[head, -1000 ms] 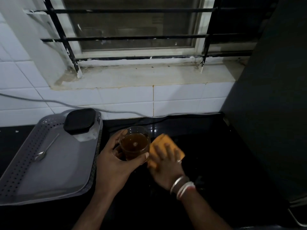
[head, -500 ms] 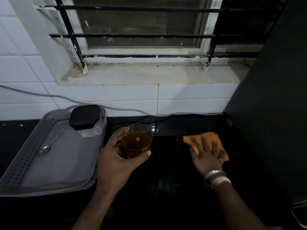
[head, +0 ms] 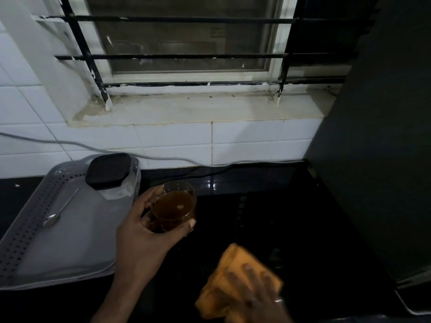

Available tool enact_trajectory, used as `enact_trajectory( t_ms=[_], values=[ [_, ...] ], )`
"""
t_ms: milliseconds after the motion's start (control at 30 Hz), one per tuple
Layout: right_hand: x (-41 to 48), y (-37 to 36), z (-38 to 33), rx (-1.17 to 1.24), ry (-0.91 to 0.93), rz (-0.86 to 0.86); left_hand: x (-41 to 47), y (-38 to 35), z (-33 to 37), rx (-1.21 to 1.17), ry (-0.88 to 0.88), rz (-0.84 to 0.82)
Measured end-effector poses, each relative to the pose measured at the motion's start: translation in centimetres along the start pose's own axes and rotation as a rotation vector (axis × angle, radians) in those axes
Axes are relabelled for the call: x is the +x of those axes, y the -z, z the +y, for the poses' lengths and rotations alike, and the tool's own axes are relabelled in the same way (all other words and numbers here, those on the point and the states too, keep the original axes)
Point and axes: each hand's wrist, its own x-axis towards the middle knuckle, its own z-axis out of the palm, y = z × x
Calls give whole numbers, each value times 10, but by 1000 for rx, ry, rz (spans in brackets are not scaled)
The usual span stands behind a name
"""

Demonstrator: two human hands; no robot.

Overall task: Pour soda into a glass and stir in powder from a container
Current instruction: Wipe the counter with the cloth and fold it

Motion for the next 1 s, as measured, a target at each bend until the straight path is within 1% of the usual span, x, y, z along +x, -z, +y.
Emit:
enact_trajectory(
  t_ms=[33,67,100,167,233,267,300,367,433,500,567,633,700,733,833,967,1000],
  values=[
    [-3,7,27,18,-68,-22,-1,1,-3,3,2,-3],
    [0,21,55,34,-182,-9,-2,1,-5,3,6,-3],
    [19,25,77,43,-310,-1,-3,3,-7,3,6,-1],
    [69,43,116,157,-583,-18,-6,7,-10,-2,9,4],
    [134,54,135,217,-734,-52,-9,10,-12,-5,22,-2],
    [168,55,135,236,-751,-75,-9,13,-14,-5,26,3],
    [196,54,128,236,-739,-98,-10,15,-14,-8,32,9],
    [242,49,92,224,-635,-157,-9,18,-14,-27,45,39],
    [268,42,45,199,-477,-159,-6,20,-13,-33,40,62],
    [272,38,0,156,-264,-166,-2,23,-10,-25,38,65],
    [254,39,-38,123,-37,-220,4,24,-7,-11,27,64],
    [212,38,-59,139,105,-214,9,20,-2,22,5,59],
    [155,23,-64,159,233,-104,13,12,0,27,-4,62],
    [127,18,-60,155,262,-76,15,7,1,28,-5,59],
    [57,8,-25,102,177,-73,20,-13,-6,9,3,18],
    [6,19,30,76,-144,15,20,-41,-24,25,-4,-53],
    [2,27,38,59,-249,-27,20,-49,-29,27,-2,-73]
  ],
)
